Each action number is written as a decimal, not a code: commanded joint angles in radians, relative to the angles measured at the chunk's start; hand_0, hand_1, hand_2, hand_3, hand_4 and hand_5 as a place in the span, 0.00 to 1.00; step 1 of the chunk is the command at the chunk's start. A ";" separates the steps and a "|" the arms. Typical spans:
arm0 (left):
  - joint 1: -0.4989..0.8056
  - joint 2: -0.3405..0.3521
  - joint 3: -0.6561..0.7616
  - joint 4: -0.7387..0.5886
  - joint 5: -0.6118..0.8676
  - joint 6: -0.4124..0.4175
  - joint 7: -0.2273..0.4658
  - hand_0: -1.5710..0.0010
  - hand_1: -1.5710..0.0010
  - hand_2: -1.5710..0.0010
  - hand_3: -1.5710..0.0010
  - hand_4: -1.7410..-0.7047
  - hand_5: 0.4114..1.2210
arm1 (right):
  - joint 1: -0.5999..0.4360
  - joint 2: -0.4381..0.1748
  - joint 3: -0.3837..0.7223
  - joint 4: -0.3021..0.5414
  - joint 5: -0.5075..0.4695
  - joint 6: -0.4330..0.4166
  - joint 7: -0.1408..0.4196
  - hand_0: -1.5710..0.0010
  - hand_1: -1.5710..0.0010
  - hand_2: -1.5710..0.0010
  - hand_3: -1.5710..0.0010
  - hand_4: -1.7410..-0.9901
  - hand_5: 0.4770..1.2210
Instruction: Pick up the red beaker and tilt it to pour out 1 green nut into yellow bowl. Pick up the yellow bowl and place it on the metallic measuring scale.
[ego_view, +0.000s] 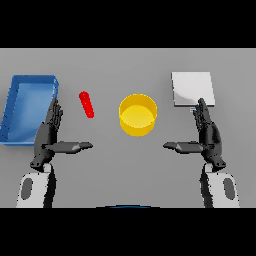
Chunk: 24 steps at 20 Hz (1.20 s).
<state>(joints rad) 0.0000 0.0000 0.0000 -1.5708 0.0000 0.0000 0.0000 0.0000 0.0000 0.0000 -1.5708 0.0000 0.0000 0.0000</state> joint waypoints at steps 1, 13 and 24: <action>0.001 -0.002 -0.002 -0.001 -0.001 0.001 -0.001 1.00 1.00 1.00 1.00 0.58 0.31 | -0.003 0.000 -0.001 0.002 -0.001 -0.001 0.002 1.00 1.00 1.00 1.00 0.89 0.14; 0.129 0.054 -0.141 -0.216 -0.156 -0.014 0.062 1.00 1.00 1.00 1.00 0.58 0.30 | 0.052 -0.074 0.114 -0.082 0.253 -0.057 -0.100 1.00 1.00 1.00 1.00 0.85 0.16; -0.116 0.056 -0.067 0.127 -0.154 -0.017 0.057 1.00 1.00 1.00 1.00 0.54 0.29 | 0.045 -0.083 0.093 -0.088 0.175 0.001 -0.093 1.00 1.00 1.00 1.00 0.69 0.20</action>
<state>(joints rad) -0.1162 0.0559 -0.0673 -1.4440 -0.1541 -0.0170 0.0611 0.0455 -0.0833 0.0928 -1.6583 0.1750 0.0005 -0.0910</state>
